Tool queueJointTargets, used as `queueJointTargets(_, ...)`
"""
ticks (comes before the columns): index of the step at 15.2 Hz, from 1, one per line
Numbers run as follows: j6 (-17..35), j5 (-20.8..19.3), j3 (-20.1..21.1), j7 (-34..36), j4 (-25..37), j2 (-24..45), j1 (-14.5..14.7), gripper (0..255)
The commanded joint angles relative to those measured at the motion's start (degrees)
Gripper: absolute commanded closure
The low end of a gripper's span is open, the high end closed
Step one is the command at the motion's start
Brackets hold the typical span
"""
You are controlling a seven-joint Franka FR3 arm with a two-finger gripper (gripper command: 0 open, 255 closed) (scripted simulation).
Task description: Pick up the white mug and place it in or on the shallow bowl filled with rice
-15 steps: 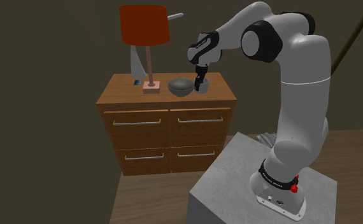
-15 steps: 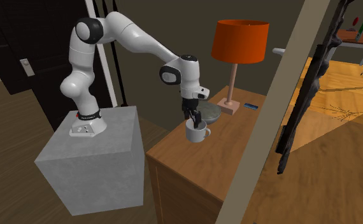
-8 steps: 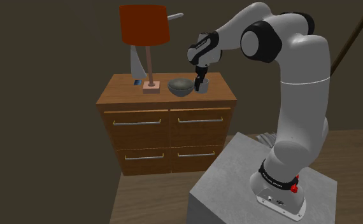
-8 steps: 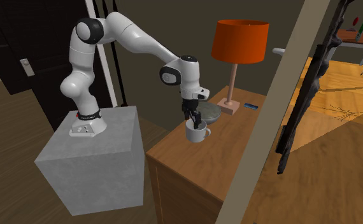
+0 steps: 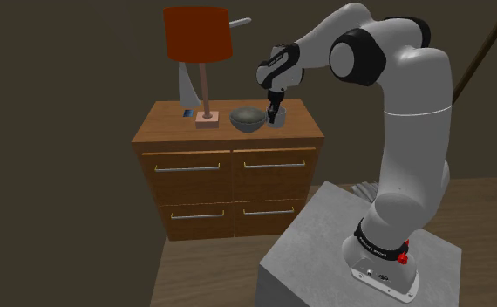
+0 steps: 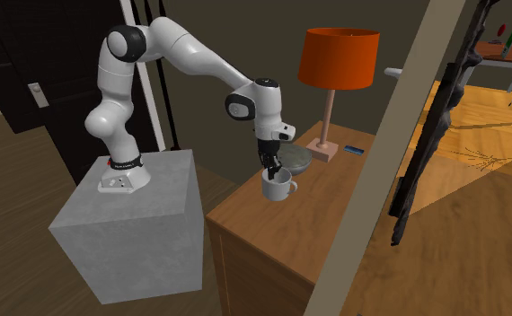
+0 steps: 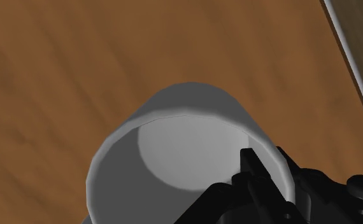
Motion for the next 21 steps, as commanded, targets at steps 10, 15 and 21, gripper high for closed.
queueJointTargets(10, -5.1, -1.6, -0.7, 1.0, 2.3, -2.9, 0.5, 255)
queueJointTargets(15, -8.3, -2.4, -1.1, 1.6, 4.3, -4.4, 0.7, 255)
queueJointTargets(21, -12.4, -3.2, -1.4, 2.1, 7.0, -5.9, 0.8, 255)
